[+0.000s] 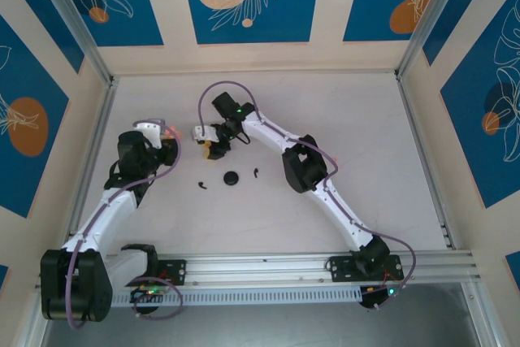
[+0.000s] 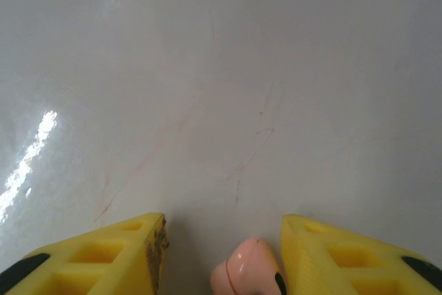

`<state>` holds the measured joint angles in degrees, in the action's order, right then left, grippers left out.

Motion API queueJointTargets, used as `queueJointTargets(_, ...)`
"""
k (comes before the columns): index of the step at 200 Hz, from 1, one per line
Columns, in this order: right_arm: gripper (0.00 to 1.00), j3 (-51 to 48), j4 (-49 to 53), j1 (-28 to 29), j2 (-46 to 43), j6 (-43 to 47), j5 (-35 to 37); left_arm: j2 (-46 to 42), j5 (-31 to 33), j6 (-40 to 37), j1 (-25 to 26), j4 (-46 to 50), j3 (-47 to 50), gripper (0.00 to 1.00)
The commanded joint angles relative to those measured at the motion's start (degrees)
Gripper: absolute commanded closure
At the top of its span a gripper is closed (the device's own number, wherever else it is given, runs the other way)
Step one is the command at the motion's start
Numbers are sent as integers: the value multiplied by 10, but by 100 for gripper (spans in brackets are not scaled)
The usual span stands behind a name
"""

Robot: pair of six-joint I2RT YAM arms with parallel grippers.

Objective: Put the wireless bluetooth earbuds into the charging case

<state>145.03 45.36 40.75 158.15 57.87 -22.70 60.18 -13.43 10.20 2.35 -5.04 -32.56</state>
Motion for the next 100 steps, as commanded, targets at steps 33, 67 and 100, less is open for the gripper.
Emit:
queueJointTargets(33, 63, 22, 70, -10, 11, -20, 11, 5, -8, 4, -9, 1, -9, 88)
queueJointTargets(67, 64, 7, 93, -19, -8, -43, 18, 3, -7, 2, -9, 5, -9, 88)
queueJointTargets(100, 66, -43, 95, -25, -42, -58, 31, 0, -9, -2, -8, 9, -10, 88)
